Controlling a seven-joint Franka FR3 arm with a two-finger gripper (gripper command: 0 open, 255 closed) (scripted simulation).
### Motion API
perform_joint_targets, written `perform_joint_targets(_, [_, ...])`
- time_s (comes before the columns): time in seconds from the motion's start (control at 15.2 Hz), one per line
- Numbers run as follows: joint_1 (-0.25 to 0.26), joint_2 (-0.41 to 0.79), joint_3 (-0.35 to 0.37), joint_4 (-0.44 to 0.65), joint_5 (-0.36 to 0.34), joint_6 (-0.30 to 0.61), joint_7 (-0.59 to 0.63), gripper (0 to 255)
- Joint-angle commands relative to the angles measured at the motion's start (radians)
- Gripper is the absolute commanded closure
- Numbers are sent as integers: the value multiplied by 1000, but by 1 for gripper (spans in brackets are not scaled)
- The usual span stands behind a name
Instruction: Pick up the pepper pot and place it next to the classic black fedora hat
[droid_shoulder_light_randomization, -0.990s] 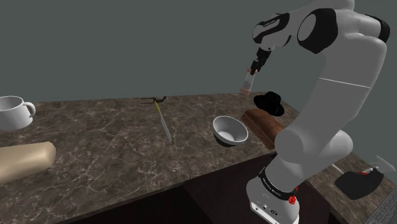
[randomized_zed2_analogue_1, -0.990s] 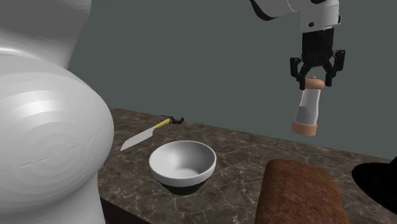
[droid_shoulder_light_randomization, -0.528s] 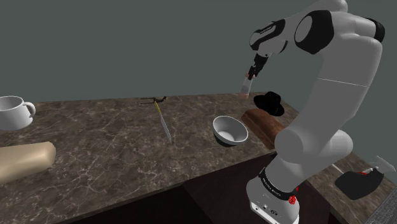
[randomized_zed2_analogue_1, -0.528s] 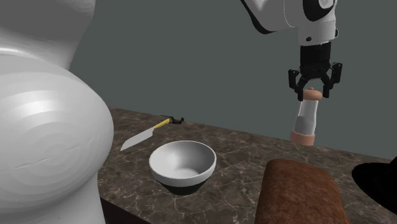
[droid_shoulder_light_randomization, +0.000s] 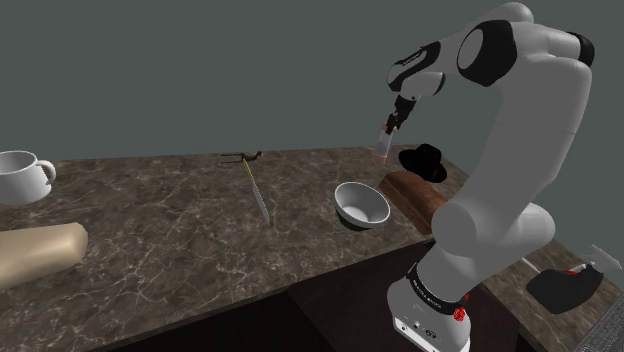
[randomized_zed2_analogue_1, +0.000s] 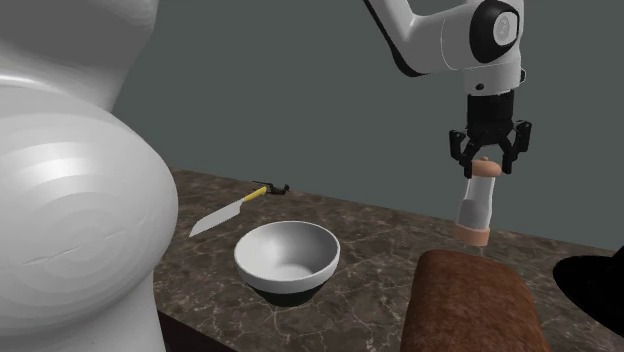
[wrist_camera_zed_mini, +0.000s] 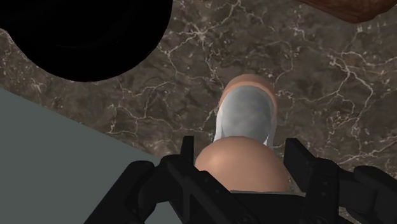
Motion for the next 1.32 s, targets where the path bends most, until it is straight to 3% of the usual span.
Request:
perform_joint_targets(0.0, [-2,16,2,-8,5,24,-2,255])
perform_joint_targets(0.73, [-6,41,7,-24,13,64,-4,255])
perform_joint_targets(0.79, [-6,41,7,-24,13,64,-4,0])
perform_joint_targets(1.12, [-6,41,7,-24,13,64,-4,0])
perform_joint_targets(1.25, [5,-4,0,-19,-2,15,6,0])
